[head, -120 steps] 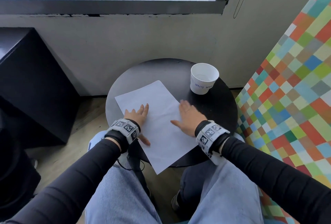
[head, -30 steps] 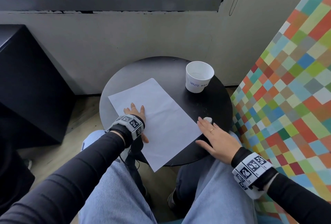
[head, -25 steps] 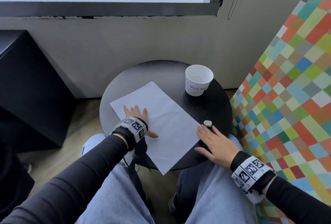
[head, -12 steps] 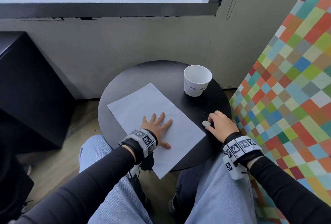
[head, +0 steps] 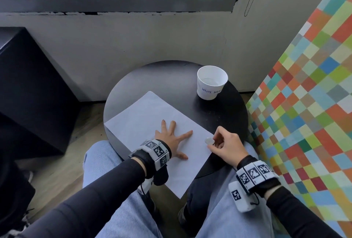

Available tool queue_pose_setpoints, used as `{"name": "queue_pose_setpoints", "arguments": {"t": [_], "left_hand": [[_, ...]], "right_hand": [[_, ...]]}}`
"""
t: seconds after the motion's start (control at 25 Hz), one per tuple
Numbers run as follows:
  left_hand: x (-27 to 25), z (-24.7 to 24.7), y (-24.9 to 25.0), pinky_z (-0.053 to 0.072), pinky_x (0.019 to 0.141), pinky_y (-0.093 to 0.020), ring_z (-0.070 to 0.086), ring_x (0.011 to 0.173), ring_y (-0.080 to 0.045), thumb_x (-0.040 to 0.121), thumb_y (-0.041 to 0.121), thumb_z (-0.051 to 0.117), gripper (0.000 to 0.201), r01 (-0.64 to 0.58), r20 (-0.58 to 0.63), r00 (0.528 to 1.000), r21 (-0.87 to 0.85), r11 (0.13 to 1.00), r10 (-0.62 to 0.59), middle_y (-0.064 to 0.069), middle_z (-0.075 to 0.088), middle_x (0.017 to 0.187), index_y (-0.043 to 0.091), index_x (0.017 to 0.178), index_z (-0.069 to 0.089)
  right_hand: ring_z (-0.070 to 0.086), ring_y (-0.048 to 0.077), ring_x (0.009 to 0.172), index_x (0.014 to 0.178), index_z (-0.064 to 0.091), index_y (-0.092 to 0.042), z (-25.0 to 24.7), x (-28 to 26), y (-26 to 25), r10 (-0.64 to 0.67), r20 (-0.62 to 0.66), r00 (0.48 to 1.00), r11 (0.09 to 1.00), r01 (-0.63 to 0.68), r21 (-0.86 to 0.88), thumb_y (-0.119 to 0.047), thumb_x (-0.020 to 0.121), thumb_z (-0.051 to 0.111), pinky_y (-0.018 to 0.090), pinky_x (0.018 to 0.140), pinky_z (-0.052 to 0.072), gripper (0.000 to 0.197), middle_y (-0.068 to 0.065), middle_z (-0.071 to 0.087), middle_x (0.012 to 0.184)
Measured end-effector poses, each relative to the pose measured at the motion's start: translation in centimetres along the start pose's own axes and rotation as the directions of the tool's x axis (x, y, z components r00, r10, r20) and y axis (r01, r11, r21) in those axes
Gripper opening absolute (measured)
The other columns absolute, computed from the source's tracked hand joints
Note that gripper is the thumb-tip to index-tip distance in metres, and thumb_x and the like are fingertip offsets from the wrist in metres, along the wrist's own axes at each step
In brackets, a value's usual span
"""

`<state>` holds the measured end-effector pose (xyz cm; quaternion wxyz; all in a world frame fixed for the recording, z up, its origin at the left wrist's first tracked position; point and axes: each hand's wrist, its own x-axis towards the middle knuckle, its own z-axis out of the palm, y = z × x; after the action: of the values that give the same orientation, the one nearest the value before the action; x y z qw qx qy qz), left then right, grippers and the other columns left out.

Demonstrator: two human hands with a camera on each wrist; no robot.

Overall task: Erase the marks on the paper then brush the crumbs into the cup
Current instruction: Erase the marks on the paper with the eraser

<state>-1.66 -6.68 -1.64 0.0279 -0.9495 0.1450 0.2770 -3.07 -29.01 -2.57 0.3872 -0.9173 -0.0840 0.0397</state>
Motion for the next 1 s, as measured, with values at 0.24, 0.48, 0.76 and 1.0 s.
{"name": "queue_pose_setpoints", "arguments": {"t": [0.24,0.48,0.76,1.0], "left_hand": [[0.6,-0.6,0.6,0.029,0.112,-0.061,-0.010,0.144,-0.053,0.078,0.068,0.065,0.105,0.023,0.026,0.999,-0.028,0.999,-0.022,-0.008,-0.021,0.162,0.054,0.150,-0.009],[0.8,-1.3,1.3,0.026,0.112,-0.065,-0.015,0.142,-0.057,0.080,0.062,0.069,0.105,0.034,0.093,0.995,-0.043,0.999,-0.030,-0.005,-0.027,0.161,0.056,0.149,-0.010],[0.8,-1.5,1.5,0.032,0.109,-0.063,-0.016,0.142,-0.057,0.080,0.062,0.069,0.106,0.050,0.122,0.991,-0.022,0.998,-0.047,-0.005,-0.028,0.161,0.057,0.148,-0.012],[0.9,-1.5,1.6,0.034,0.108,-0.062,-0.018,0.142,-0.056,0.080,0.062,0.070,0.106,0.060,0.130,0.990,-0.042,0.997,-0.054,-0.003,-0.028,0.161,0.058,0.147,-0.012]], "right_hand": [[0.047,0.007,0.059,0.088,0.055,-0.015,-1.2,2.1,-0.3,-0.194,0.147,0.970,0.940,0.226,-0.256,-0.010,0.075,0.076,0.023,0.063,0.046,0.026,-0.005,0.055,0.072],[0.050,0.010,0.059,0.082,0.060,-0.011,0.3,2.2,0.0,-0.205,0.052,0.977,0.951,0.212,-0.227,-0.019,0.081,0.070,0.024,0.063,0.044,0.013,-0.006,0.055,0.064],[0.056,0.015,0.059,0.076,0.063,-0.010,1.2,2.0,-0.2,-0.224,0.152,0.963,0.971,0.234,-0.053,-0.015,0.074,0.079,0.015,0.059,0.044,0.016,0.000,0.060,0.062],[0.052,0.009,0.055,0.074,0.063,-0.010,1.6,2.4,-0.1,-0.199,0.044,0.979,0.978,0.201,-0.047,-0.013,0.073,0.076,0.017,0.059,0.042,0.014,-0.004,0.057,0.058]]}}
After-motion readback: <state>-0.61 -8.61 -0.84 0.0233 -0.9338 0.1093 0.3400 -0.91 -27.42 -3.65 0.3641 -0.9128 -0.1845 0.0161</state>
